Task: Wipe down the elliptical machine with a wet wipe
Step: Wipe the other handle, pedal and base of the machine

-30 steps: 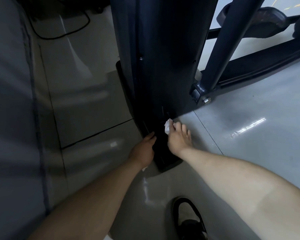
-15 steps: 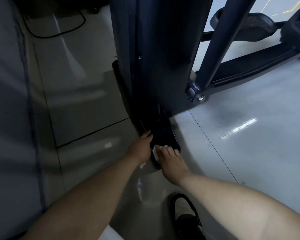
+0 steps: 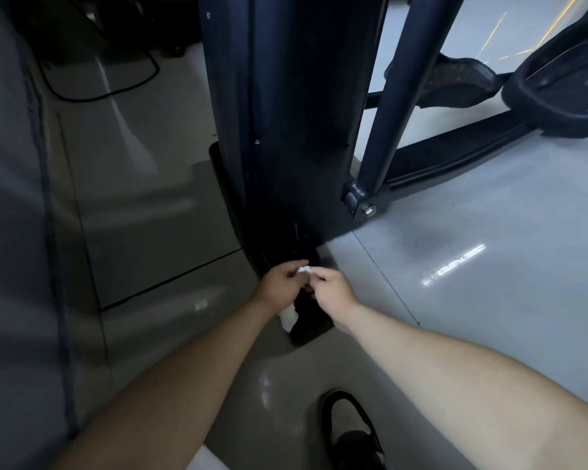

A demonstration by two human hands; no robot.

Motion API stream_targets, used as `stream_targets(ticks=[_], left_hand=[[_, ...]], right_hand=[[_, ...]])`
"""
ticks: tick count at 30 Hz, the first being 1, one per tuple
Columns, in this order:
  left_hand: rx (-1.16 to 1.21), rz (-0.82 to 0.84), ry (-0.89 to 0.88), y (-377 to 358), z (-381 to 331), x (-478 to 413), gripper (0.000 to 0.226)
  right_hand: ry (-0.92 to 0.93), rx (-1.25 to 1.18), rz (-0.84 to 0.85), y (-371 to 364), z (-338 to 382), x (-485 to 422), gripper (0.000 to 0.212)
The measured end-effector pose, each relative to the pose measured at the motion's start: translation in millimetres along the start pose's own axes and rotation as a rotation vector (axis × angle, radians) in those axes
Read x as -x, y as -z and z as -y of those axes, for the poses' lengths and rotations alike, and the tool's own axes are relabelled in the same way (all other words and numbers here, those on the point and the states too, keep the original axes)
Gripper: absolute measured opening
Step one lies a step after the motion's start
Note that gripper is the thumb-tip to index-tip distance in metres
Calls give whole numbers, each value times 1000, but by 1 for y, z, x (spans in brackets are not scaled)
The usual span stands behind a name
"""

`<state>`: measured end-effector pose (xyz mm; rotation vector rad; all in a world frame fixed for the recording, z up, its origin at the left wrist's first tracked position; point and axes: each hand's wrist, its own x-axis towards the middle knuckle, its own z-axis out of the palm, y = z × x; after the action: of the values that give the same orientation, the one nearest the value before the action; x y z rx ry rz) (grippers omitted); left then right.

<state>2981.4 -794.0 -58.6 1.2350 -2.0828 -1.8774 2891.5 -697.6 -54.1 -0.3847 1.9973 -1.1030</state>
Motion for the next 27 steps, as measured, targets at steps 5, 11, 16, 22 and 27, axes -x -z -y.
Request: stream_targets(ticks=[5, 11, 16, 22, 27], left_hand=[[354, -182, -23, -2, -45, 13, 16], [473, -293, -96, -13, -98, 27, 23], [532, -245, -81, -28, -139, 32, 17], [595, -295, -114, -43, -185, 38, 19], [394, -408, -340, -32, -213, 45, 29]], right_hand=[[-82, -396, 80, 12, 45, 12, 23], [-60, -415, 115, 21, 82, 26, 44], [37, -377, 40, 53, 112, 30, 29], [-44, -528, 5, 72, 136, 40, 19], [143, -151, -301, 106, 152, 44, 23]])
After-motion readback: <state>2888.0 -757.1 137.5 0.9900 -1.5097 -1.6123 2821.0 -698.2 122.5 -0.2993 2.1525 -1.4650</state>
